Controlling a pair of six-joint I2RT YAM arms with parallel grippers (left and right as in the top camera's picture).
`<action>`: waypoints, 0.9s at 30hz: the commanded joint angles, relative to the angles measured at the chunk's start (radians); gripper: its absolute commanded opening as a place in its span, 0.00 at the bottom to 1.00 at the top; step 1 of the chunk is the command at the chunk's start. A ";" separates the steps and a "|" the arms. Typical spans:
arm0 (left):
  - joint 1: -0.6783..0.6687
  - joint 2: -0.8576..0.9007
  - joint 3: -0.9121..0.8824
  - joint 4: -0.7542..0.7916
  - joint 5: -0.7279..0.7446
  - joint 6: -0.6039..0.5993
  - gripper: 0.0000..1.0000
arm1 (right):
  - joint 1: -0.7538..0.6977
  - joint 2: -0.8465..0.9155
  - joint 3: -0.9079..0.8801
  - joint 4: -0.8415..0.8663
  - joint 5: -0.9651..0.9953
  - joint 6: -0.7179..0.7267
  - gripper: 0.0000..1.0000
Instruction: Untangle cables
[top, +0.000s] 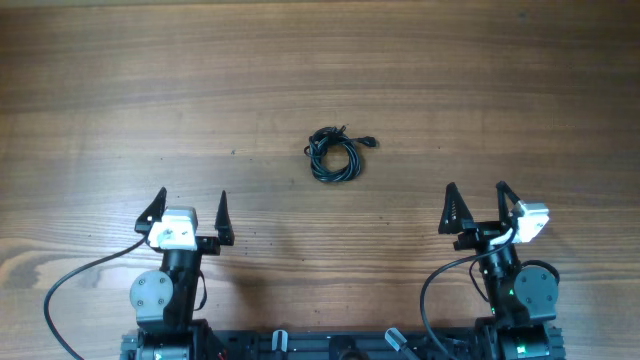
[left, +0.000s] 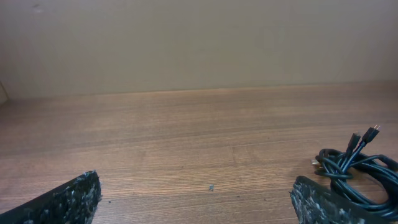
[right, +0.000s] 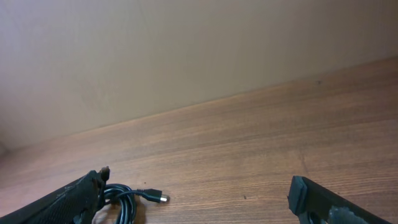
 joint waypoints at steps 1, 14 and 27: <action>0.003 -0.009 -0.010 0.000 -0.014 -0.014 1.00 | -0.007 -0.002 0.000 0.002 -0.009 0.005 1.00; 0.003 -0.009 -0.010 0.000 -0.013 -0.014 1.00 | -0.007 -0.002 0.000 0.002 -0.009 0.005 1.00; 0.003 -0.009 -0.010 0.004 -0.025 0.006 1.00 | -0.007 -0.002 0.000 0.002 -0.008 0.004 1.00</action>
